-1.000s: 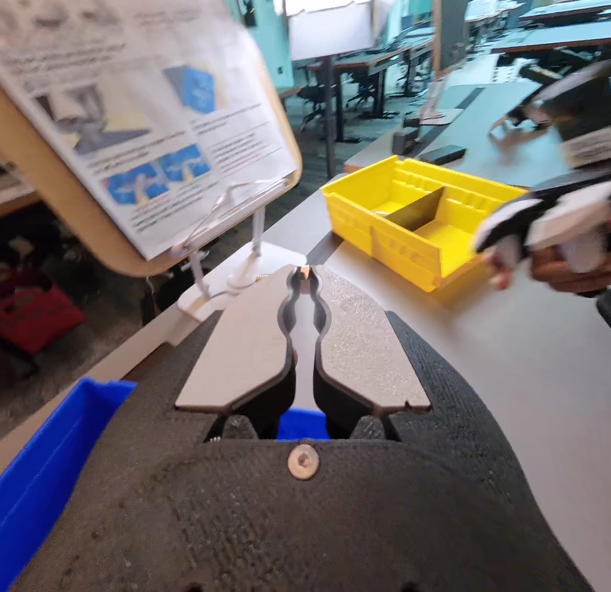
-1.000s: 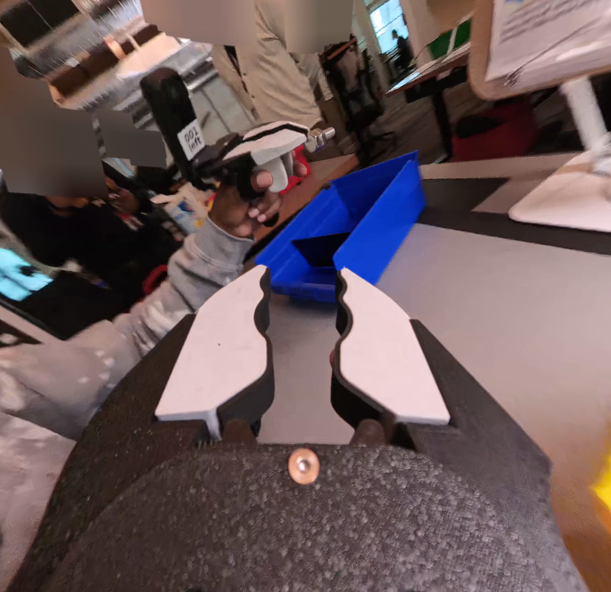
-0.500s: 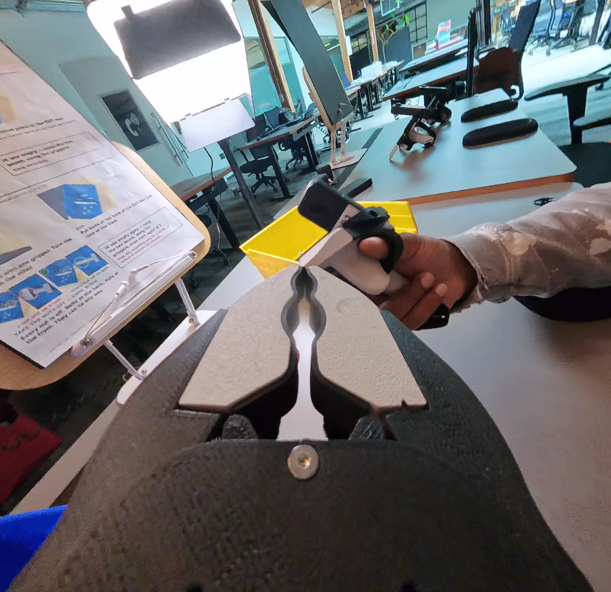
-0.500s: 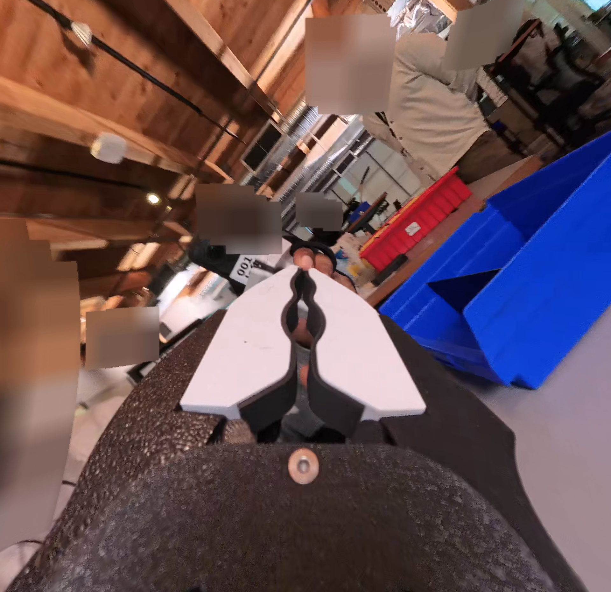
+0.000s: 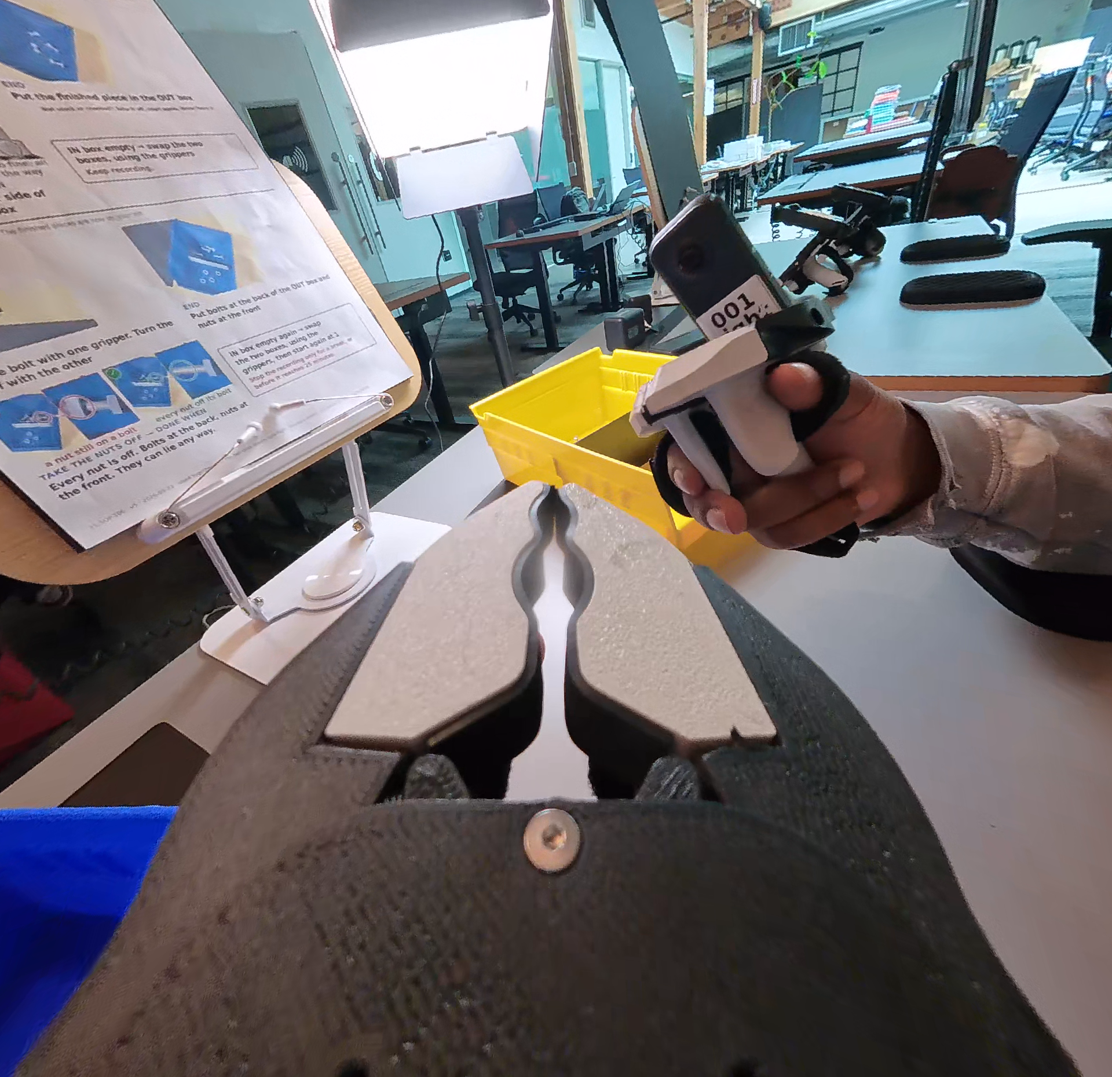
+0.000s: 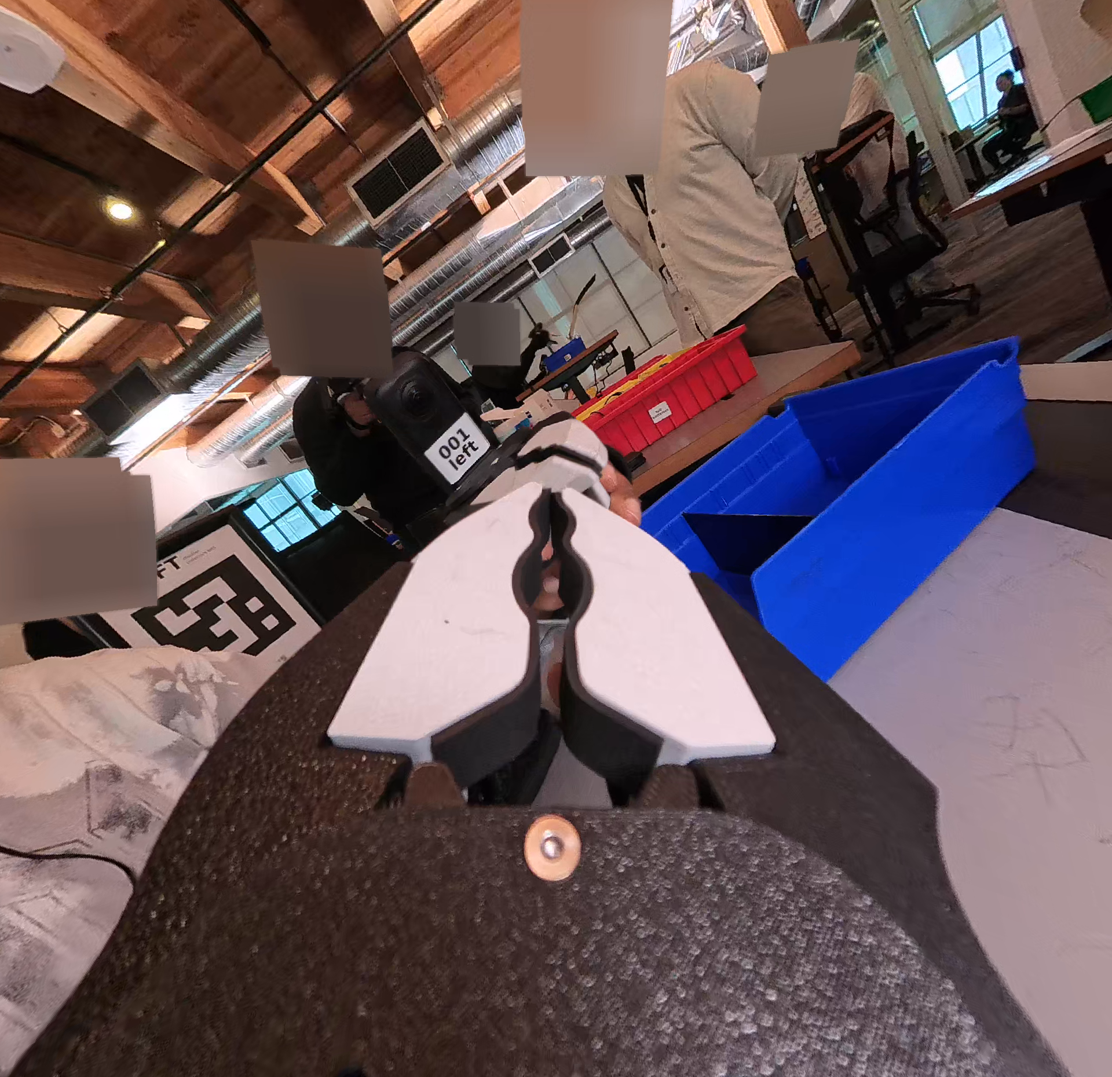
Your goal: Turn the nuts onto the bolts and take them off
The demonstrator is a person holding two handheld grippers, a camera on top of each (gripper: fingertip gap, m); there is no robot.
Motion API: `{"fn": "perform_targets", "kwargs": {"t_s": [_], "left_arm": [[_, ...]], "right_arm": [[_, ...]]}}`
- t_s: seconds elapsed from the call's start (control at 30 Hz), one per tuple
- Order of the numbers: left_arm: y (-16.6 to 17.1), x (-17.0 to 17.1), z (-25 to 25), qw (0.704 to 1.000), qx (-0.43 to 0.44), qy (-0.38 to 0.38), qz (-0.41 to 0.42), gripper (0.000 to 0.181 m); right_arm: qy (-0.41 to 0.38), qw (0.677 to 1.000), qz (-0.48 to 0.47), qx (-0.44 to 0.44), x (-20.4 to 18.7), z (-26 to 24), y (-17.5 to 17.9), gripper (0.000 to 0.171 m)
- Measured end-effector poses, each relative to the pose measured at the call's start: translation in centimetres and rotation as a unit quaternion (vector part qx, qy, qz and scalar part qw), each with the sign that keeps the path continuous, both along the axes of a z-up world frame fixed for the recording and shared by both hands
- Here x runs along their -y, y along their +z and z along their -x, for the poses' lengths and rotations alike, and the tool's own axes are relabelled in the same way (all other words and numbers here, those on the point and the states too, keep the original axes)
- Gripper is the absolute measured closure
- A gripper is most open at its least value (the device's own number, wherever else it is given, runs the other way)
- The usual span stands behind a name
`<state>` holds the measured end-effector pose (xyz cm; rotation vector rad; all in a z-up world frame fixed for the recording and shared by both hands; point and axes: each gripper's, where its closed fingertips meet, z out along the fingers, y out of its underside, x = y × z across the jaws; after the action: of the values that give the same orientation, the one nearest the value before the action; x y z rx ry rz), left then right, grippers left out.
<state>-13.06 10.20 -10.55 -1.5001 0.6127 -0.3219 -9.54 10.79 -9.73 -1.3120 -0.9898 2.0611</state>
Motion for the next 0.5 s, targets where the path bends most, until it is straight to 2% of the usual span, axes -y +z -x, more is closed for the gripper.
{"fn": "perform_targets", "kwargs": {"t_s": [0.03, 0.33, 0.5], "left_arm": [[0.0, -0.1, 0.0, 1.000, -0.001, 0.001, 0.001, 0.181], [0.7, 0.1, 1.3, 1.000, 0.004, 0.015, -0.006, 0.181], [1.9, 2.2, 3.6, 0.999, 0.007, 0.028, 0.016, 0.181]], "right_arm": [[-0.002, 1.000, -0.006, 0.001, 0.1, 0.0, 0.0, 0.171], [-0.013, 0.999, -0.030, 0.003, 0.3, -0.1, -0.1, 0.171], [-0.046, 0.996, -0.082, -0.002, 0.0, -1.1, 1.0, 0.171]]}}
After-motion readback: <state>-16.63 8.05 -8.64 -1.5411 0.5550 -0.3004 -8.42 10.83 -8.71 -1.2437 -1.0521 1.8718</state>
